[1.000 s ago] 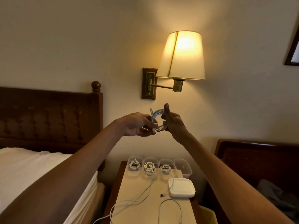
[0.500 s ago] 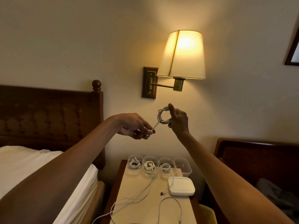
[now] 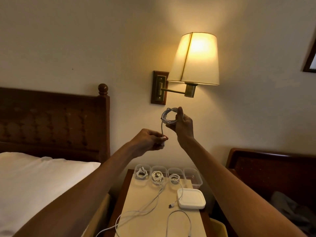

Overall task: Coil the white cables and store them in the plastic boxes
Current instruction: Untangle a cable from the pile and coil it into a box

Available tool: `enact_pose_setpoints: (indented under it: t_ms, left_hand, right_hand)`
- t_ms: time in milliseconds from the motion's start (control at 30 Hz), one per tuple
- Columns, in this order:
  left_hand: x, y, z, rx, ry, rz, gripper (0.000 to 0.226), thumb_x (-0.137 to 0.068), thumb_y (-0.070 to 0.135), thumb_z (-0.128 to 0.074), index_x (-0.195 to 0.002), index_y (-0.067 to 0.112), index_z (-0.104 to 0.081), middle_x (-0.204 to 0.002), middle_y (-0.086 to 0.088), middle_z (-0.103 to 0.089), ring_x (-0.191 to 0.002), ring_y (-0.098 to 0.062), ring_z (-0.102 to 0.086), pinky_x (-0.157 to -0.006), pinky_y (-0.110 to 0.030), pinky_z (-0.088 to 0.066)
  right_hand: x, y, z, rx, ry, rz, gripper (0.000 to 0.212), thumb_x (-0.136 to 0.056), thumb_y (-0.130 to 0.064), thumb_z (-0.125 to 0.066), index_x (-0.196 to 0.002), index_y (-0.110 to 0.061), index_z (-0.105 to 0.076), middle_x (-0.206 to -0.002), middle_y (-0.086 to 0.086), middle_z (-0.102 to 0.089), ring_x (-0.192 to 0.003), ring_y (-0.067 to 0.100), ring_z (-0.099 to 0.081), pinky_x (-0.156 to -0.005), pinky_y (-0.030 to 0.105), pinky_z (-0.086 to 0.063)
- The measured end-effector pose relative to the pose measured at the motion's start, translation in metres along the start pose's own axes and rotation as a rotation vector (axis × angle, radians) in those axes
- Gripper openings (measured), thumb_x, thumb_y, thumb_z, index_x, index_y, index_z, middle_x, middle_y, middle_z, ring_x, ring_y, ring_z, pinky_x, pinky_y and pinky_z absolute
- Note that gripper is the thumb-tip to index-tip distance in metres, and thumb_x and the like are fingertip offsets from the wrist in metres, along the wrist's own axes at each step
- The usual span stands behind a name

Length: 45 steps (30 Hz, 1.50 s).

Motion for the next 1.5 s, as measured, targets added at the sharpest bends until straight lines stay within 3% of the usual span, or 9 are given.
enact_pose_setpoints:
  t_ms: [133, 300, 400, 567, 900, 1100, 1267, 1400, 1500]
  left_hand:
    - [-0.008, 0.004, -0.009, 0.069, 0.085, -0.047, 0.018, -0.097, 0.012, -0.058, -0.102, 0.0, -0.071, -0.095, -0.018, -0.071, -0.082, -0.024, -0.069, -0.077, -0.029, -0.058]
    - [-0.014, 0.011, -0.008, 0.152, 0.191, -0.086, 0.024, -0.101, 0.015, -0.052, -0.107, 0.003, -0.072, -0.104, -0.015, -0.07, -0.089, -0.022, -0.062, -0.078, -0.028, -0.054]
    - [-0.013, 0.016, -0.007, 0.276, 0.3, -0.136, 0.018, -0.098, 0.004, -0.054, -0.104, 0.001, -0.07, -0.099, -0.011, -0.069, -0.095, -0.025, -0.063, -0.078, -0.022, -0.055]
    - [-0.016, 0.014, -0.004, 0.493, 0.473, -0.11, 0.02, -0.089, -0.009, -0.062, -0.103, 0.004, -0.07, -0.101, -0.016, -0.071, -0.096, -0.029, -0.071, -0.081, -0.028, -0.058]
    - [-0.016, 0.024, -0.008, 0.877, 0.225, -0.106, 0.02, -0.088, -0.006, -0.052, -0.105, -0.006, -0.063, -0.109, -0.026, -0.068, -0.109, -0.036, -0.066, -0.097, -0.038, -0.054]
    - [-0.017, 0.021, -0.011, 0.74, 0.211, -0.098, 0.028, -0.09, 0.01, -0.067, -0.116, 0.003, -0.062, -0.114, -0.018, -0.07, -0.11, -0.031, -0.065, -0.095, -0.045, -0.052]
    - [-0.017, 0.019, -0.008, 0.664, 0.237, -0.039, 0.024, -0.096, 0.021, -0.061, -0.117, 0.009, -0.059, -0.122, -0.014, -0.066, -0.114, -0.029, -0.056, -0.082, -0.04, -0.047]
    - [-0.017, 0.018, -0.006, 0.613, 0.232, -0.018, 0.025, -0.1, 0.024, -0.056, -0.121, 0.011, -0.056, -0.126, -0.012, -0.062, -0.116, -0.027, -0.055, -0.085, -0.042, -0.044]
    - [-0.015, 0.018, -0.004, 0.507, 0.234, -0.025, 0.028, -0.099, 0.022, -0.057, -0.124, 0.01, -0.053, -0.126, -0.01, -0.061, -0.113, -0.023, -0.055, -0.084, -0.04, -0.041]
  right_hand:
    - [0.0, 0.004, 0.0, -0.033, -0.033, -0.072, 0.034, -0.104, -0.031, -0.038, -0.103, -0.001, -0.052, -0.082, 0.012, -0.064, -0.07, 0.017, -0.069, -0.061, 0.02, -0.054]
    - [-0.004, 0.001, 0.004, 0.155, -0.074, -0.081, 0.041, -0.104, -0.039, -0.032, -0.081, -0.012, -0.053, -0.072, 0.005, -0.05, -0.068, 0.014, -0.047, -0.065, 0.024, -0.042]
    - [-0.001, 0.0, 0.005, 0.179, -0.095, -0.081, 0.04, -0.104, -0.038, -0.034, -0.082, -0.012, -0.056, -0.077, 0.004, -0.053, -0.07, 0.012, -0.046, -0.063, 0.022, -0.039]
    - [0.006, 0.005, 0.003, 0.226, -0.129, -0.048, 0.041, -0.103, -0.038, -0.037, -0.088, -0.008, -0.061, -0.079, 0.003, -0.057, -0.07, 0.011, -0.046, -0.063, 0.02, -0.04]
    - [0.002, -0.001, 0.007, 0.377, -0.042, 0.109, 0.031, -0.1, -0.034, -0.049, -0.101, -0.005, -0.06, -0.079, -0.001, -0.059, -0.069, 0.01, -0.052, -0.066, 0.021, -0.044]
    - [0.004, 0.008, 0.007, 0.366, -0.053, 0.095, 0.033, -0.099, -0.033, -0.051, -0.108, -0.003, -0.061, -0.092, 0.006, -0.066, -0.074, 0.011, -0.058, -0.064, 0.015, -0.046]
    - [0.004, 0.007, 0.008, 0.235, -0.093, -0.009, 0.03, -0.098, -0.036, -0.052, -0.112, -0.009, -0.057, -0.094, 0.005, -0.065, -0.077, 0.011, -0.056, -0.063, 0.018, -0.044]
    - [0.005, 0.013, 0.004, 0.131, -0.168, -0.152, 0.031, -0.096, -0.037, -0.056, -0.111, -0.01, -0.057, -0.093, 0.005, -0.066, -0.078, 0.016, -0.059, -0.068, 0.028, -0.047]
    - [0.002, 0.01, 0.007, 0.071, -0.124, -0.12, 0.033, -0.092, -0.03, -0.063, -0.115, -0.008, -0.056, -0.094, 0.01, -0.068, -0.078, 0.017, -0.066, -0.064, 0.024, -0.053]
Point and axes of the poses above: each hand's wrist, its own x-axis away from the middle knuckle, its own z-axis out of the back of the hand, y = z × x, the point moved 7 cm from there along -x, towards the middle knuckle
